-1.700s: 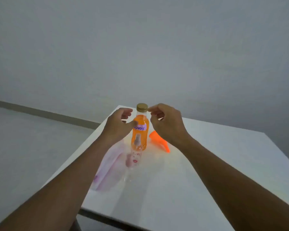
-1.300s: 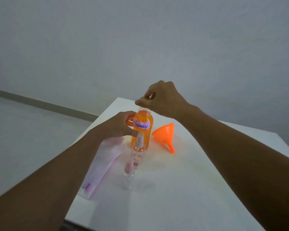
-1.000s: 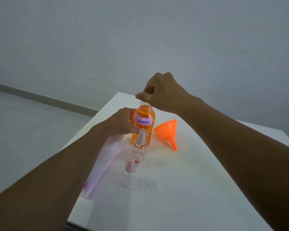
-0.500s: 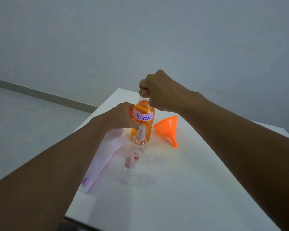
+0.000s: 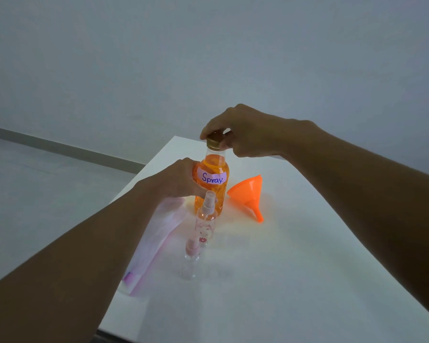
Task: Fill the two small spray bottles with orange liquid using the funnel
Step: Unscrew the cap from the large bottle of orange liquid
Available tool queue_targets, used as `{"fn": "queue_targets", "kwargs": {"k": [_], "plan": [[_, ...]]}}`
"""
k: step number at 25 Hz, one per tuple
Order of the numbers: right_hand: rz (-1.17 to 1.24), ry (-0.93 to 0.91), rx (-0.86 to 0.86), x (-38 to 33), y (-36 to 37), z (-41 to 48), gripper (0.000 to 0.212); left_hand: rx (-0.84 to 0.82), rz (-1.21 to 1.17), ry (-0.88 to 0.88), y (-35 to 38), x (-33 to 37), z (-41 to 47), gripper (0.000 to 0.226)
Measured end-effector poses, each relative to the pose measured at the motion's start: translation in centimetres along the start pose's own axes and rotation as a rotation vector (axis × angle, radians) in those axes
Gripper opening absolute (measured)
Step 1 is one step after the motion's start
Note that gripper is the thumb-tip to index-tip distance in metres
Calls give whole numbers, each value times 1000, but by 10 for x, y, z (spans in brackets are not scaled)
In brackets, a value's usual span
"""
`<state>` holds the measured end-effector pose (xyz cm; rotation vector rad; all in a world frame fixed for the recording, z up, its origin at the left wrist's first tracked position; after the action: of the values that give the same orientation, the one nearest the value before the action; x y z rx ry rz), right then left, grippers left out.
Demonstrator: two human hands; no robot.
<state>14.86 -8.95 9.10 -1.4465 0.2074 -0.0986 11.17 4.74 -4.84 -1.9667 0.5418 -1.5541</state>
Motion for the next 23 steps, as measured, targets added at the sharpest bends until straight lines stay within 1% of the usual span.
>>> {"fn": "queue_targets", "kwargs": {"k": [1,2,4,5,7,9,11,12,14,15,16,17,19,20,21,22,23], "plan": [[24,29,31,0,1,-1,45,2,-8,1,0,-1,0,60],[24,79,67,1,2,-1,44,3,-11,1,0,-1,0,57],[-25,156,143,3,4,1,59,7,-11,2,1,0,1,52],[-30,165,161,3,4,3,62,12,-4,3,1,1,1,52],[5,145,145,2,6,6,59,10,7,2,1,2,1,52],[-10,86,64,-1,6,6,49,8,7,-4,1,2,0,52],[-74,41,-21,0,4,7,23,-5,-1,0,1,3,-1,51],[-104,18,-48,-1,3,5,19,-11,-7,1,1,2,-1,50],[-113,-37,-74,-5,-2,3,49,-17,-11,-3,2,1,-1,52],[-72,-22,-76,-5,-4,2,56,-19,-15,-8,2,0,-1,54],[-26,8,-58,-3,-5,1,57,-15,-21,-13,2,0,-1,56],[-12,63,-74,-2,-5,0,60,-10,-29,-14,2,0,-2,56],[-44,240,-91,7,1,0,80,-5,-45,-15,2,1,-3,54],[-42,299,-54,9,2,2,82,-4,-43,-20,2,1,-4,52],[-31,299,6,7,3,3,76,-3,-37,-27,2,2,-3,52],[-20,249,36,4,4,6,67,-7,-31,-30,2,2,-3,54],[-17,184,39,1,4,8,53,-11,-29,-30,2,3,-3,55]]}}
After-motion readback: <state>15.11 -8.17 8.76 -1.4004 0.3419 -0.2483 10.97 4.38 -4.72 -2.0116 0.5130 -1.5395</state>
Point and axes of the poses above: each hand's wrist, its own z-axis towards the middle knuckle, its own y-axis out of the palm, x = y × z, the point moved 4 cm from there along z, towards the middle knuckle, and after that the axes turned 12 degrees about -y, right-handed, at the moved point
